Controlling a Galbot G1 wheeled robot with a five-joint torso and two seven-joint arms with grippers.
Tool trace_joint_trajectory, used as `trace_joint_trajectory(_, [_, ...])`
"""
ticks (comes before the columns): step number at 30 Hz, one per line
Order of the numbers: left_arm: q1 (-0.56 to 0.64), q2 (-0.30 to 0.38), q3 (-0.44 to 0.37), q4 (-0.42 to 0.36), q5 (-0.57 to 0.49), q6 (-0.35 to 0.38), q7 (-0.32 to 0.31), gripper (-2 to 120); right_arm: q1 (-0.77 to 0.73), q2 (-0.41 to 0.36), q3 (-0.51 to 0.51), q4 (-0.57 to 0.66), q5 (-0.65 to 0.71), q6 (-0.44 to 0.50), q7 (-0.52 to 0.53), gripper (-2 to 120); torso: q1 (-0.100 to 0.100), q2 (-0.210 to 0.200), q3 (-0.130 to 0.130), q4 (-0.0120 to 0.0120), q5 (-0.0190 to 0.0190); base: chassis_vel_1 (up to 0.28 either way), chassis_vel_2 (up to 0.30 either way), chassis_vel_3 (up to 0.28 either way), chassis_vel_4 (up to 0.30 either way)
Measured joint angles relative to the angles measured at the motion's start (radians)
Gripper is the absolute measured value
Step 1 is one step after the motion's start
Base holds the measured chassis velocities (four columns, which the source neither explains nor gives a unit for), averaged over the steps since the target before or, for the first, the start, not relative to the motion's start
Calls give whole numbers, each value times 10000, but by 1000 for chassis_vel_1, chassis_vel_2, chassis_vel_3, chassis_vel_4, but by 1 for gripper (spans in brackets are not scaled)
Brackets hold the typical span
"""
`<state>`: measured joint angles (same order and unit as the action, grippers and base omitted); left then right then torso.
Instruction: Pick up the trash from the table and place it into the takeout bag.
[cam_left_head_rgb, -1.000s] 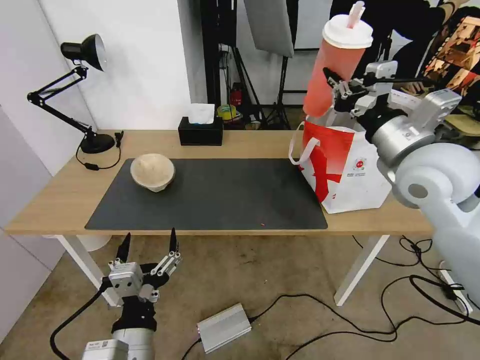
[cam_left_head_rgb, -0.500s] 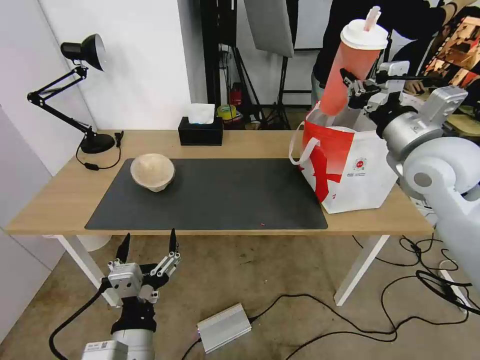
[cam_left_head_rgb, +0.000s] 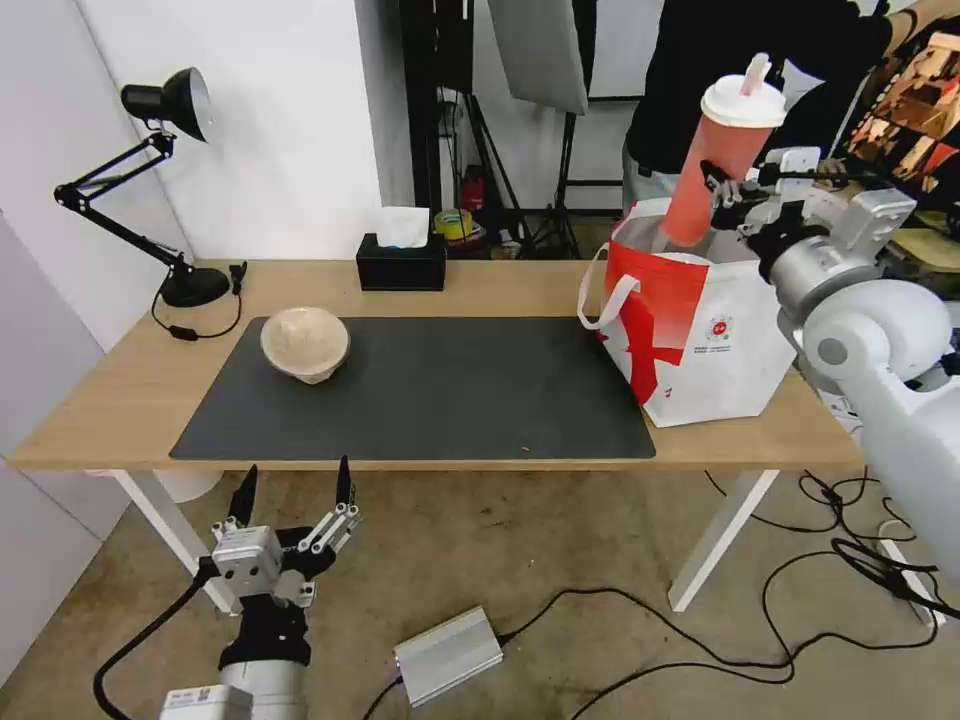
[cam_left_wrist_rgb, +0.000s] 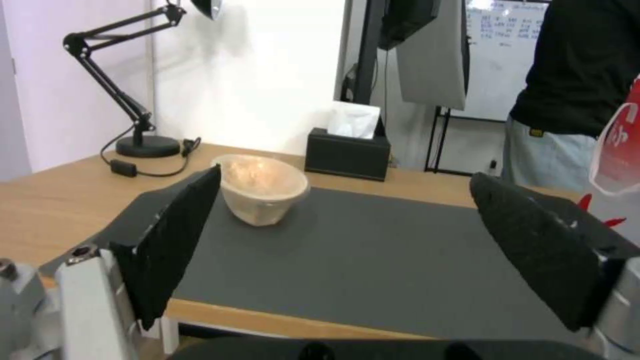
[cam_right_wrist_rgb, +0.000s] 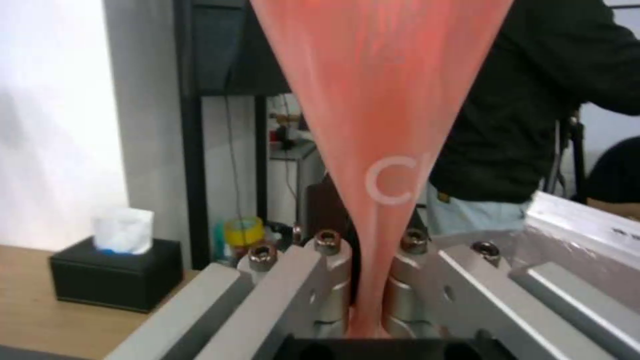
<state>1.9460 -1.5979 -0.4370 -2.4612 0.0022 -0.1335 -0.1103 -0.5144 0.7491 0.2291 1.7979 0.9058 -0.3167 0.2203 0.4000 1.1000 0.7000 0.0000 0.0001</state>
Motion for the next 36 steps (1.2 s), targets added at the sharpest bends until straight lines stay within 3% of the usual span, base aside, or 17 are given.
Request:
trace_joint_trajectory(17, [145, -6, -6, -92, 33, -49, 2, 100, 17, 225, -208, -896, -392, -398, 665, 2, 0, 0, 0, 0, 0, 0, 0, 0, 0])
trace_joint_trajectory(22, [134, -5, 43, -83, 25, -48, 5, 100, 8, 241, -197, -730, 298, -960, 1334, 17, 0, 0, 0, 0, -1, 0, 0, 0, 0])
trace_joint_trajectory(25, [97, -6, 82, -33, 25, -49, 9, 100, 106, 223, -137, -490, 997, -1379, 1849, 32, 0, 0, 0, 0, -1, 0, 0, 0, 0])
trace_joint_trajectory(36, [59, -4, 63, 17, 91, -77, 30, 100, 168, 138, -80, -250, 1151, -1532, 2101, 68, 0, 0, 0, 0, -1, 0, 0, 0, 0])
